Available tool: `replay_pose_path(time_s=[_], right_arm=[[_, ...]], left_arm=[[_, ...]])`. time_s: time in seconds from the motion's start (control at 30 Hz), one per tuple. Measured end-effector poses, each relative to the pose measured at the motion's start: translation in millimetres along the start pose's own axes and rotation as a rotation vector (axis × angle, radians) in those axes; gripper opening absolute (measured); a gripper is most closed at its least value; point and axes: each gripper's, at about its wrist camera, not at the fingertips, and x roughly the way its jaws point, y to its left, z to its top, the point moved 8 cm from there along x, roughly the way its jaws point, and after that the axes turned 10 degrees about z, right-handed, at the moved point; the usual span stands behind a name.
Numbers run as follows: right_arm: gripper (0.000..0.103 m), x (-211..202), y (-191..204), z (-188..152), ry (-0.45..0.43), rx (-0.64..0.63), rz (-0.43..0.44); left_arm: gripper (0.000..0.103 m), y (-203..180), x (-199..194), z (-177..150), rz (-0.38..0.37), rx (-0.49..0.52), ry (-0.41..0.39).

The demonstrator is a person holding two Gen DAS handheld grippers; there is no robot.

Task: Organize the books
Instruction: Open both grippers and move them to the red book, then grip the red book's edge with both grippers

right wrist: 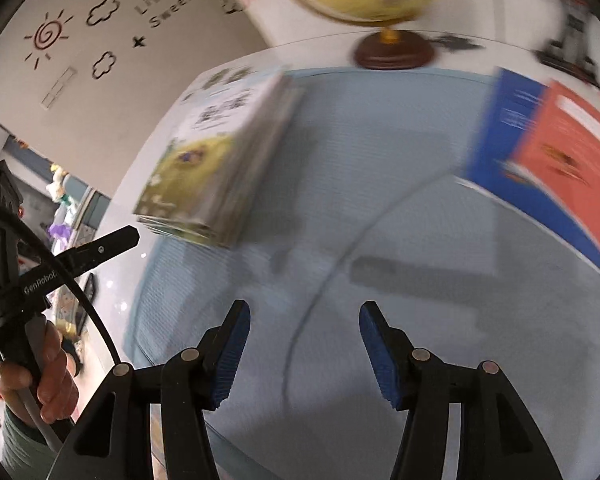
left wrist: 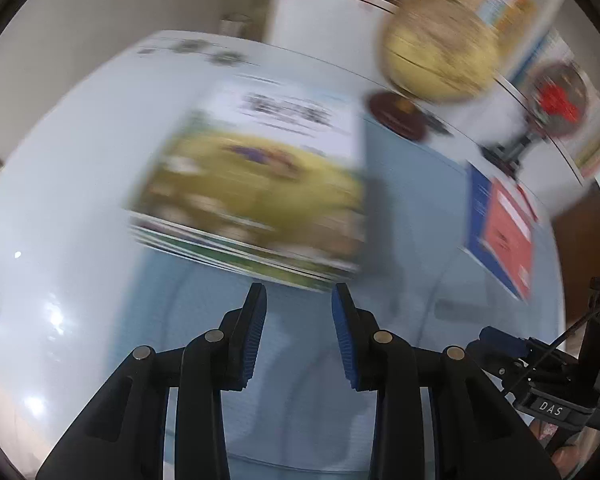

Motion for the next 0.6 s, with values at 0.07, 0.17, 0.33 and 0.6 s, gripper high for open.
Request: replay_pose_path(time_s=[0.07, 0.17, 0.33, 0.6], right_arm=[[0.055, -29.7, -26.9, -7.7, -0.027, 0.031, -0.029], [0.055, -70.2, -65.1, -18.1, -0.068, 0.081, -0.061], [0.056, -119.8, -131.1, -32.4, -0.106, 0.171, -0.099], [0.056, -159.0, -188.1, -20.3, -0.157, 0.217, -0.115]], left_arm=[[0.031, -40.9, -1.8, -6.7, -0.024, 0.051, 0.004], [0.032, -109.7, -8.1, -16.4, -0.069, 0.136, -0.005], [0.032, -191.9, -14.6, -31.5, -0.147, 0.247, -0.013], [0.032, -268.0, -4.3, -13.0, -0.137, 0.364, -0.031]])
